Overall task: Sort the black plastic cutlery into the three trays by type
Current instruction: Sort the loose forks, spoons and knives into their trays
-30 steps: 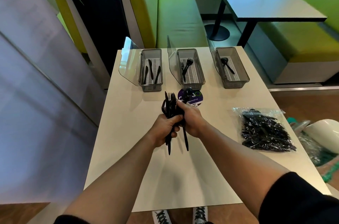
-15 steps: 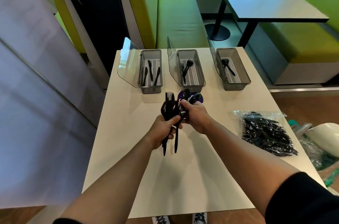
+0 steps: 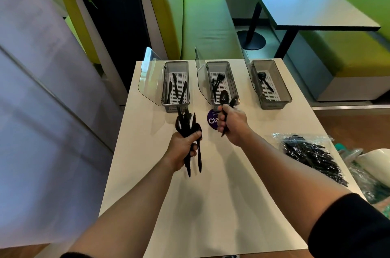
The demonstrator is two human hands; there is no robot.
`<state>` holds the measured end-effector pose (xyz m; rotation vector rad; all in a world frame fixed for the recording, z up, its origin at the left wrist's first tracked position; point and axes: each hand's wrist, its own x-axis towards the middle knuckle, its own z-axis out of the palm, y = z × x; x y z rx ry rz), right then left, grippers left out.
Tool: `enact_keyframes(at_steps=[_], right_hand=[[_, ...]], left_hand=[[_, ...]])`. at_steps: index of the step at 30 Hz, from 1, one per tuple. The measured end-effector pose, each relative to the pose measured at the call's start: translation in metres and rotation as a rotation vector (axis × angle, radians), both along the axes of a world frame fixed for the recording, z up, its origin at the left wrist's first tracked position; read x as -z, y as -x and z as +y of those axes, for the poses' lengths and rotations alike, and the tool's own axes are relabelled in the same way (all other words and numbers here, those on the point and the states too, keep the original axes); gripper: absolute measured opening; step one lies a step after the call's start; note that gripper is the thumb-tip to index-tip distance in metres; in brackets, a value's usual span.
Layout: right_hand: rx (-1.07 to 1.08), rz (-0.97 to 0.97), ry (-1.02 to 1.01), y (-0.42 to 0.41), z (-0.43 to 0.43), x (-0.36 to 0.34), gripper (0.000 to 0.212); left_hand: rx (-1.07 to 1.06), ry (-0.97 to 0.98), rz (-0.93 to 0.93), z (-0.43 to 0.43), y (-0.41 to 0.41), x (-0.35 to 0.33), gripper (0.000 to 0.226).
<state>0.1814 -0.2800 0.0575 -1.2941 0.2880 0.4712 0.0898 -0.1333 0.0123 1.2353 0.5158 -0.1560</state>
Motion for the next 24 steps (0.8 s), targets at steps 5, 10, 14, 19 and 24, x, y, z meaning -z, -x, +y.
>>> enact_keyframes(at_steps=[5,10,14,19,24], right_hand=[[-0.274,-0.134,0.175,0.017,0.009,0.012,0.025],[-0.448,-0.192,0.239,0.032,0.022,0.022,0.036],[-0.516,-0.163,0.217,0.034,0.026,0.018,0.018],[-0.566,-0.198,0.254,0.023,0.022,0.002,0.012],[-0.522,-0.227,0.251,-0.013,0.010,-0.018,0.019]], left_hand=[[-0.153,0.043,-0.015,0.014,-0.013,-0.006,0.006],[-0.155,0.038,-0.052,0.022,-0.019,-0.011,0.005],[-0.129,0.035,-0.063,0.026,-0.020,-0.012,0.008],[-0.050,0.018,-0.099,0.029,-0.024,-0.016,0.011],[-0.042,-0.023,-0.196,0.015,-0.048,-0.032,0.014]])
